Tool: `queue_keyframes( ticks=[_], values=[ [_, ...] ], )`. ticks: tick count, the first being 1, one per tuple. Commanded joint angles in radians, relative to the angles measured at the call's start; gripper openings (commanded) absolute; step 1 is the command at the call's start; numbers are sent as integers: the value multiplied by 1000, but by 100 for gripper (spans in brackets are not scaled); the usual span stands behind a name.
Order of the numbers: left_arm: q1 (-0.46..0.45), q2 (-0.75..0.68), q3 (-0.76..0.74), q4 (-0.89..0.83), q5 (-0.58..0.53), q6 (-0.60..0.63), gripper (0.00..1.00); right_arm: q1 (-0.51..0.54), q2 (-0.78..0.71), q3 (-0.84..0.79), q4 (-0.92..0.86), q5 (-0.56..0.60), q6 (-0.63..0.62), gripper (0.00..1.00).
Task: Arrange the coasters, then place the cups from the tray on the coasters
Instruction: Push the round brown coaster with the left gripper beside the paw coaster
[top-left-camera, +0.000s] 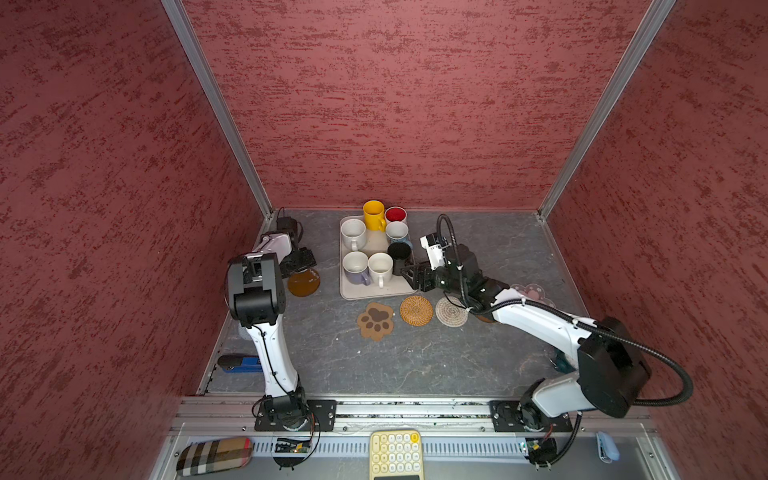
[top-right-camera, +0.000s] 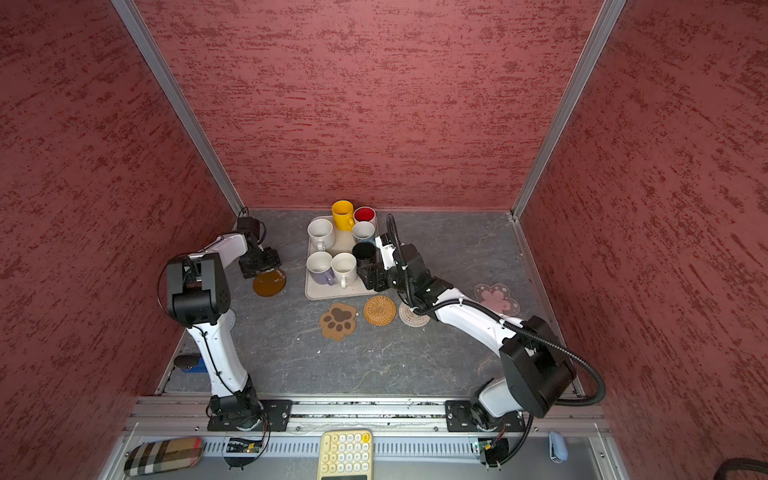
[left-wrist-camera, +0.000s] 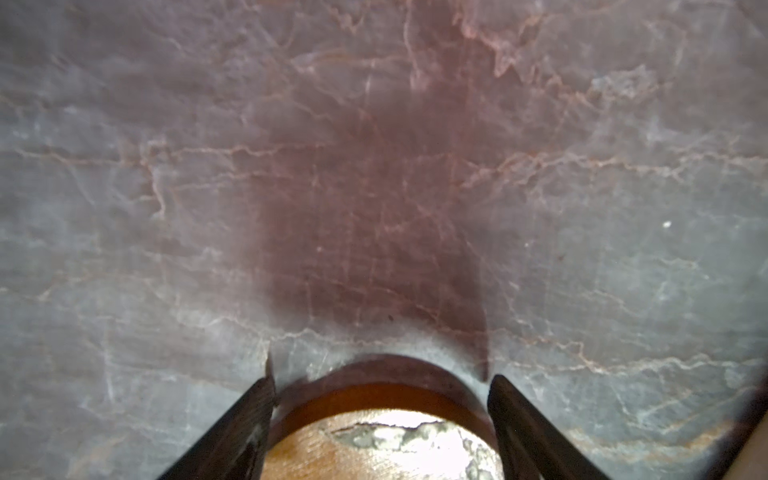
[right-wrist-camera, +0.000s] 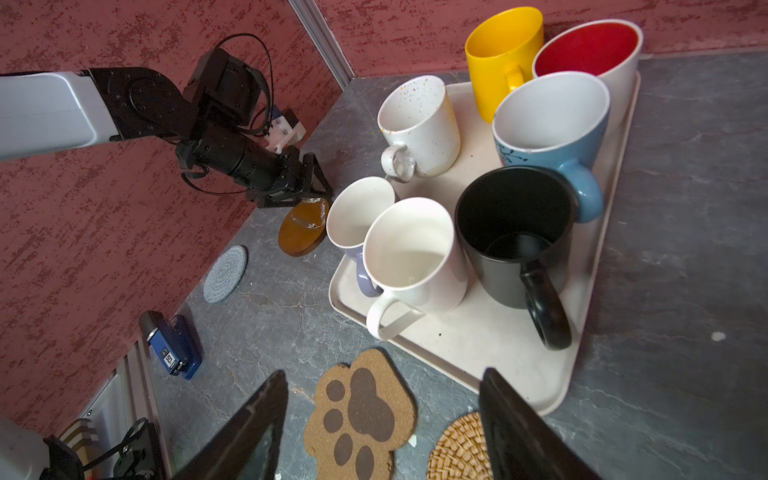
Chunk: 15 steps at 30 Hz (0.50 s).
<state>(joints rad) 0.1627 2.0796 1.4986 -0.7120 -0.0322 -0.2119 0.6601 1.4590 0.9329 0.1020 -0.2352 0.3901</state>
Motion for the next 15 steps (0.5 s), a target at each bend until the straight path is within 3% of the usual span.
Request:
queue_keyframes(
  ticks=[1, 15],
  values=[
    [-13, -34, -58, 6, 13, -13, 82, 6, -49, -24, 41, 8, 14, 73],
    [-88, -160, -233, 59, 2, -49, 81, 5, -161, -139, 46, 23, 33, 73]
  ],
)
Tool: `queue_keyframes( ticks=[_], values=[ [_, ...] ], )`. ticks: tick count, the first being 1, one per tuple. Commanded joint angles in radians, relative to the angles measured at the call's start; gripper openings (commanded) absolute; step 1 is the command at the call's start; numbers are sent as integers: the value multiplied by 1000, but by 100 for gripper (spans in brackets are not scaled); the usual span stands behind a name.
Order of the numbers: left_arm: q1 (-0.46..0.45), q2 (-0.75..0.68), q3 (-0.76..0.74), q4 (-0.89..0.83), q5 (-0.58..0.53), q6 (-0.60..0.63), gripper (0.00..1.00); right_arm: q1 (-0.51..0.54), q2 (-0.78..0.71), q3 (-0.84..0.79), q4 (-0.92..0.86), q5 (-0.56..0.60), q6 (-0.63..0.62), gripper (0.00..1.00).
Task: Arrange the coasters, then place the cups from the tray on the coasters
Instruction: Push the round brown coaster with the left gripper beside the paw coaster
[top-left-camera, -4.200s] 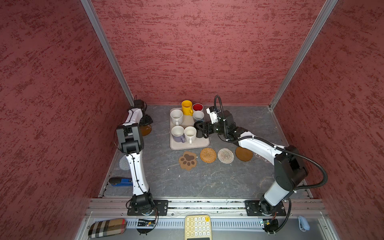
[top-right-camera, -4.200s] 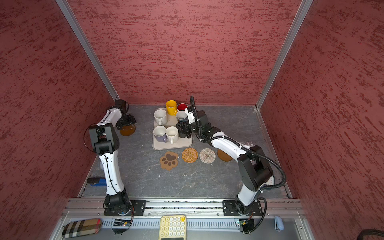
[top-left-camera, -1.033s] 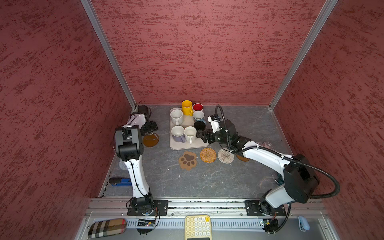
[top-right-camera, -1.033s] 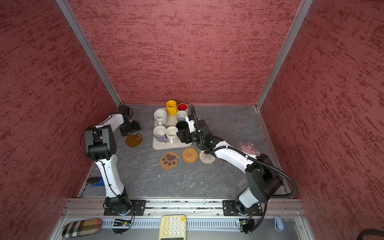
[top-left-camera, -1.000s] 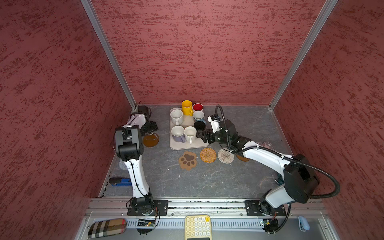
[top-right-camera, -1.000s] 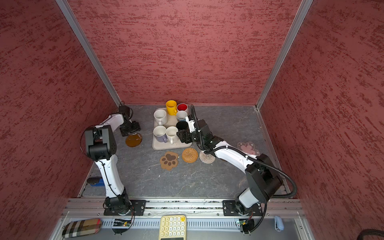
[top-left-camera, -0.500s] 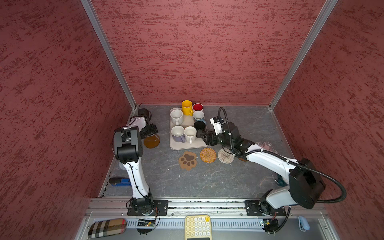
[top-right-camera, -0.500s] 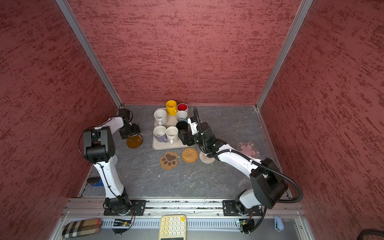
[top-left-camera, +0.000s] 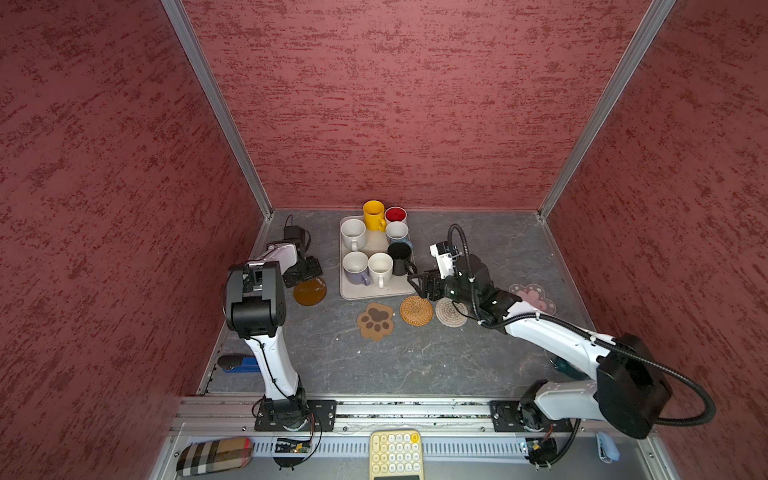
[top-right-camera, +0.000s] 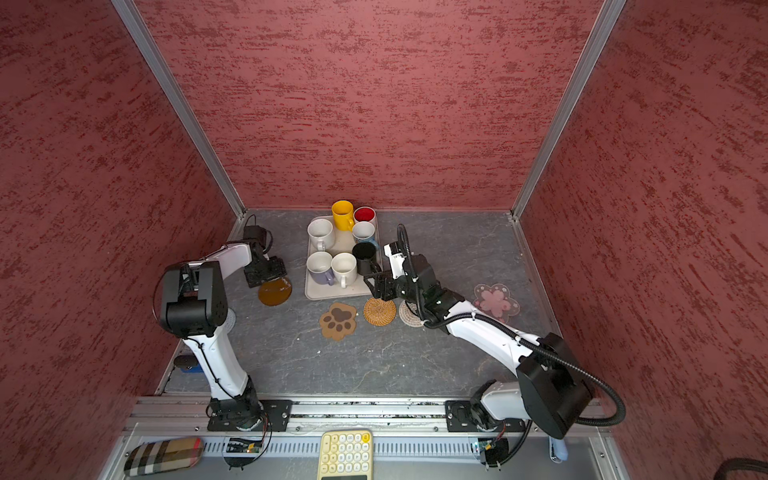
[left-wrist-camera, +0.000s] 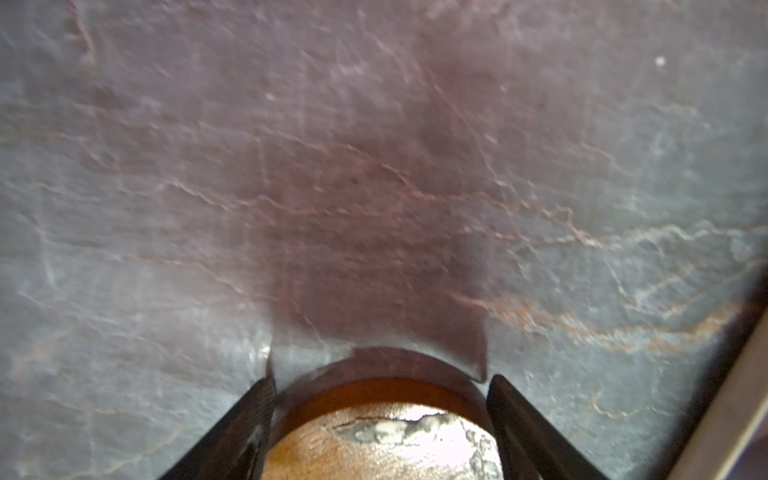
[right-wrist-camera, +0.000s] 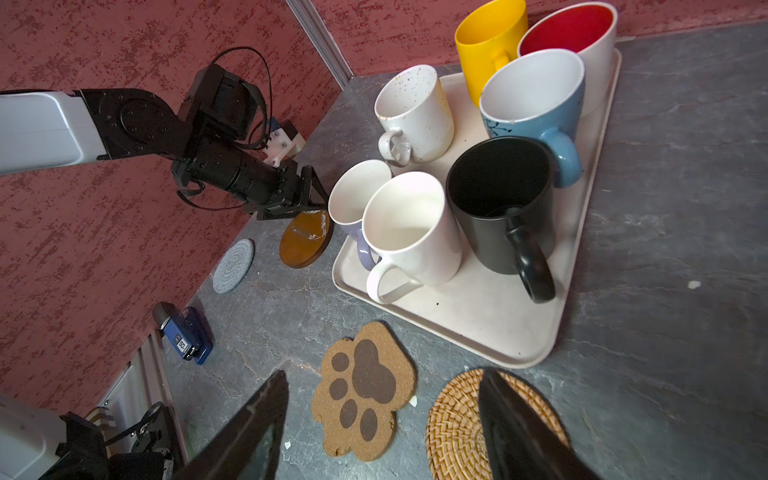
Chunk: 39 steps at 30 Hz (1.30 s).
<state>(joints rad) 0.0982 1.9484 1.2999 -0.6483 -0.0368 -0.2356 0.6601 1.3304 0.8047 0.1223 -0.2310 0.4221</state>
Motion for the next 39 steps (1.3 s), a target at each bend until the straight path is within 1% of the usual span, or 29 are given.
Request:
queue_keyframes(
  ticks=[1, 7, 16, 21, 25, 27, 39],
  values=[
    [-32, -42, -52, 2, 6, -32, 81, 6, -38, -13, 21, 22, -1, 73],
    [-74, -101, -162, 42, 7, -84, 80, 6, -48, -15, 13, 19, -11, 73],
    [-149, -240, -305, 72, 10, -159, 80, 8, -79, -30, 20, 9, -5, 73],
    [-221, -319, -401, 120, 28, -242, 80, 9, -89, -33, 19, 5, -5, 73],
    [-288, -335, -428, 132, 6, -280, 80, 12, -97, -41, 23, 1, 1, 73],
    [-305, -341, -438, 134, 0, -290, 80, 14, -101, -46, 23, 0, 3, 73],
    [-317, -402, -507, 146, 1, -301, 79, 24, -125, -52, 14, 16, 7, 73]
  ],
)
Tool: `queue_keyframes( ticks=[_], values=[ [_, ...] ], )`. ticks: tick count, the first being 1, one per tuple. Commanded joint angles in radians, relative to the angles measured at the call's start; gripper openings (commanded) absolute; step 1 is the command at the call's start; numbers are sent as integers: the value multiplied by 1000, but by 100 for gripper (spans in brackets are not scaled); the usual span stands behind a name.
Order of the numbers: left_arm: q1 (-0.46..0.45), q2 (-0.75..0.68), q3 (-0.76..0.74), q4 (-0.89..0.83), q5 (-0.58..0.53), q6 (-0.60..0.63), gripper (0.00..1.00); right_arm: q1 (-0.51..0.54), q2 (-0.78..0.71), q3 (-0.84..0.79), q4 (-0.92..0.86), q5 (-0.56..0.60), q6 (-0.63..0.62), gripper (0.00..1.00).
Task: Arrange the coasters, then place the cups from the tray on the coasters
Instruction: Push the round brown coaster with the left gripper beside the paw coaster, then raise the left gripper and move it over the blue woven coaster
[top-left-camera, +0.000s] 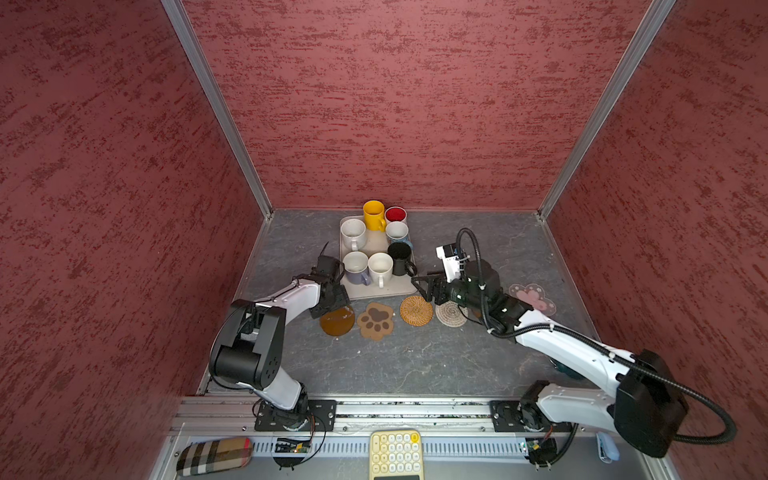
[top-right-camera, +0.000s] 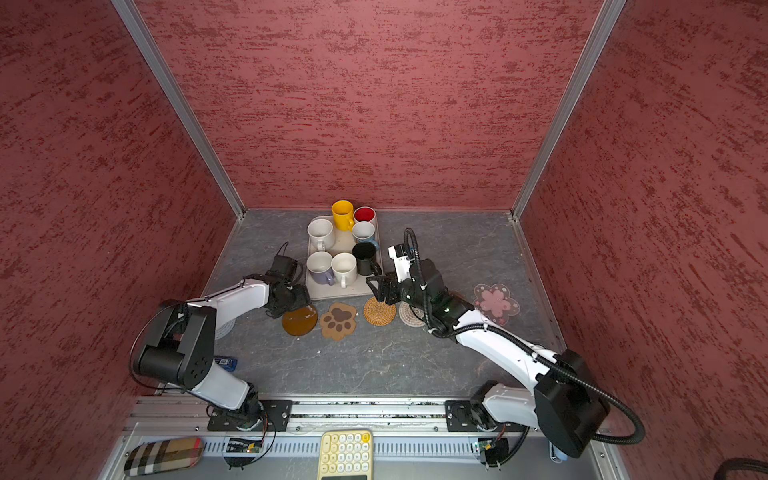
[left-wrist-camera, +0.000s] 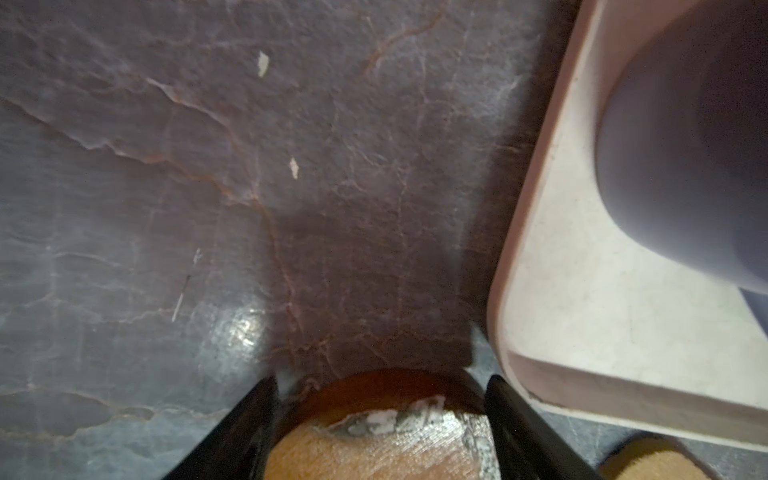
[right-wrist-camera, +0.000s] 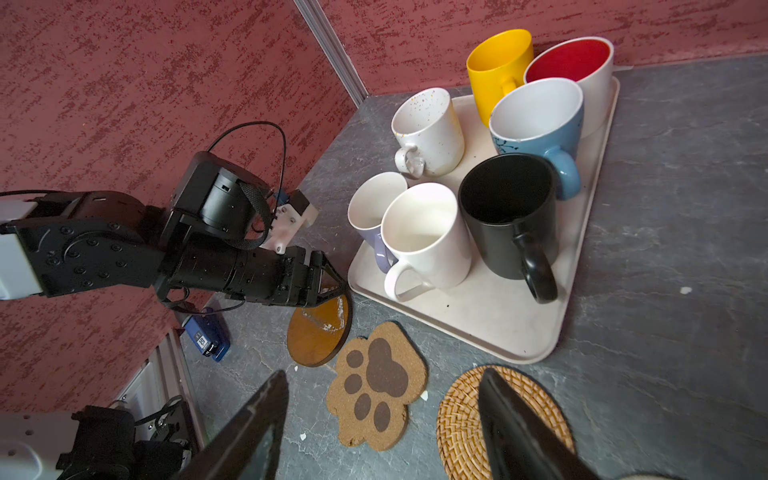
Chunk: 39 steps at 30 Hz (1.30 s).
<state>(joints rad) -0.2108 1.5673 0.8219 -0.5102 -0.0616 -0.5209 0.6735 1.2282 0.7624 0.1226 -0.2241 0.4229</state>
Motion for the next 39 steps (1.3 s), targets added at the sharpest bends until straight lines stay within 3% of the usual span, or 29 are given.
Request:
queue_keyframes(
  ticks=[1, 8, 19, 24, 39],
  values=[
    [-10, -28, -39, 14, 26, -19, 79, 12, -24, -9, 14, 11, 7, 73],
    [-15, -83, -75, 19, 23, -30, 80, 22, -13, -2, 17, 9, 8, 73],
    [39, -266, 71, -157, -21, -12, 87, 36, 21, 55, -16, 12, -18, 73],
    [156, -339, 131, -205, 23, 23, 90, 38, 39, 86, -23, 2, -33, 73],
    [537, -298, 114, -249, 107, 105, 91, 89, 175, 202, 82, -77, -44, 73]
  ],
)
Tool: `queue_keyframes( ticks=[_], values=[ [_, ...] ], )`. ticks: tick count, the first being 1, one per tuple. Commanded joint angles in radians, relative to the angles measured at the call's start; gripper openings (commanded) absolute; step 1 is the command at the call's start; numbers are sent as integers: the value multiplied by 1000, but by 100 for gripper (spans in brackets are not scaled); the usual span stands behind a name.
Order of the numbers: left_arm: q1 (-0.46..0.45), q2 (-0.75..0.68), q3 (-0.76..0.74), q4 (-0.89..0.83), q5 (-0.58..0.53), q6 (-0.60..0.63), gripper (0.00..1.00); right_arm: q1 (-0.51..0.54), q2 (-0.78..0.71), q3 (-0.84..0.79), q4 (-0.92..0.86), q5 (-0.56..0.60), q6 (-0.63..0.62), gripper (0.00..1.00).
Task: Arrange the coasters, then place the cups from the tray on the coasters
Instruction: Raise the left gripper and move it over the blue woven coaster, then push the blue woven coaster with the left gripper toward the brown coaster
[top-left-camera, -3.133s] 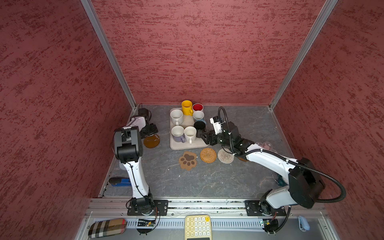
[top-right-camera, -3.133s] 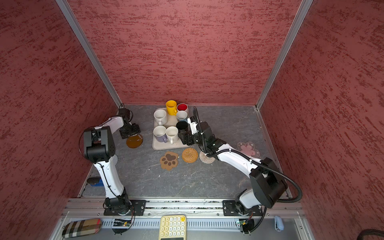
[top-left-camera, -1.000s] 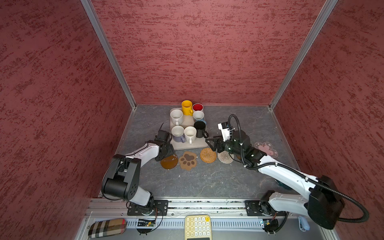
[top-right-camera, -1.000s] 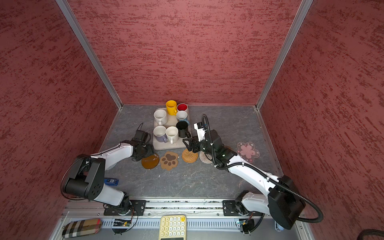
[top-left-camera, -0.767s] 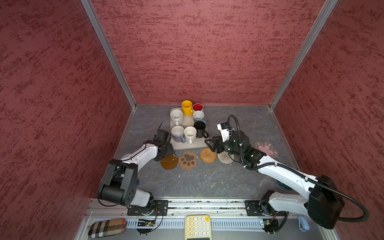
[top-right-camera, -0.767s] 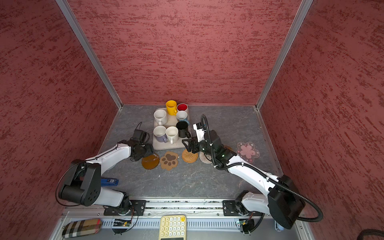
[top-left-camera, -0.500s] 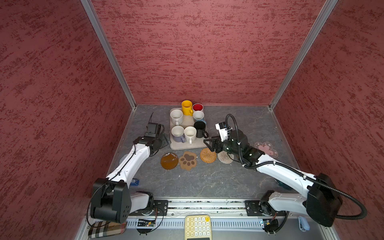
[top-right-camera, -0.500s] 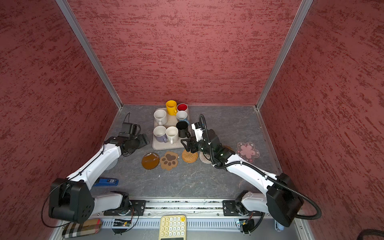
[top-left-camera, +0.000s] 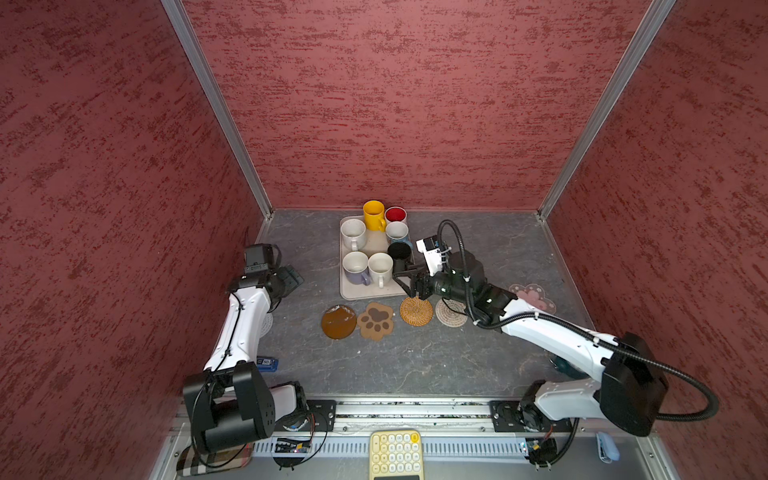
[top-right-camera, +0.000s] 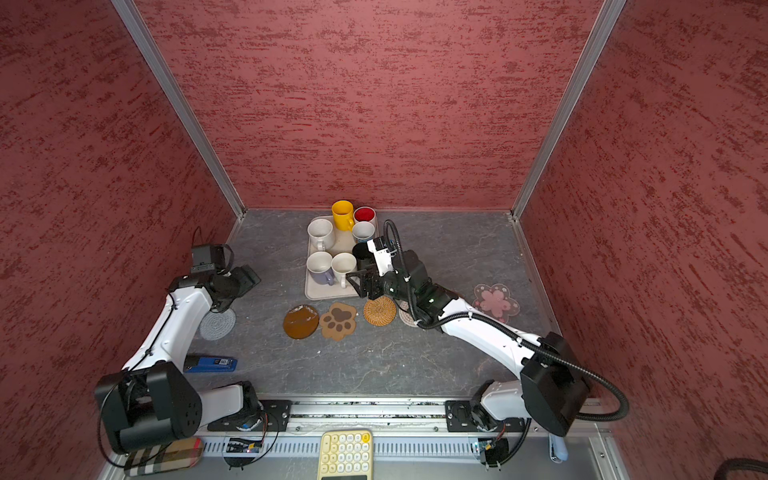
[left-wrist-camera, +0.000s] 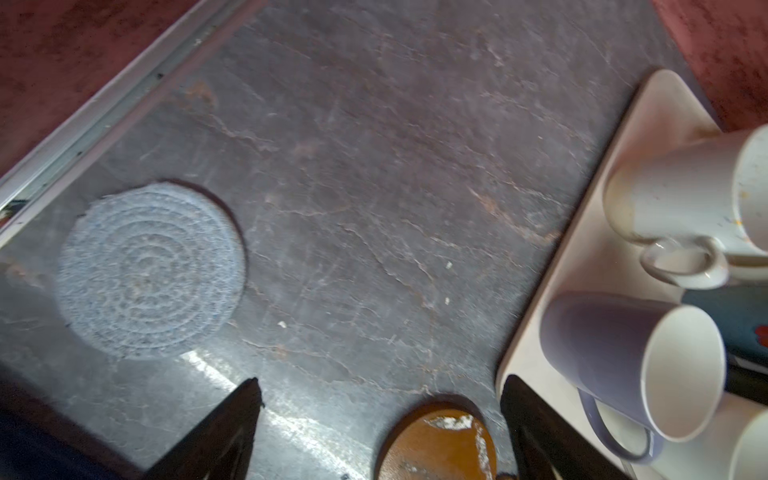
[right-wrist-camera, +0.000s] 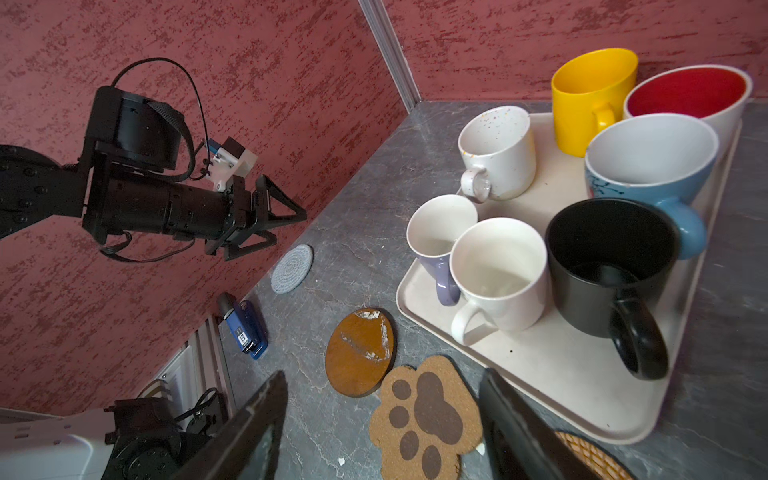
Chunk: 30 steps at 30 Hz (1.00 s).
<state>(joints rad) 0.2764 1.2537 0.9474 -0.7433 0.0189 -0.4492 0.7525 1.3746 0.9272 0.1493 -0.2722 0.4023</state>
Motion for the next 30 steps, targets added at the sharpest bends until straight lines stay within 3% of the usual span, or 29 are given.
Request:
queue_keyframes(
  ticks=[1, 16, 30],
  values=[
    [69, 21, -14, -11, 28, 37, 91, 10, 40, 44, 57, -31, -23, 73],
    [279, 258, 48, 49, 59, 84, 89, 18, 182, 79, 88, -75, -5, 73],
    [277, 372, 54, 90, 71, 63, 87, 18, 209, 95, 98, -75, -6, 73]
  ],
)
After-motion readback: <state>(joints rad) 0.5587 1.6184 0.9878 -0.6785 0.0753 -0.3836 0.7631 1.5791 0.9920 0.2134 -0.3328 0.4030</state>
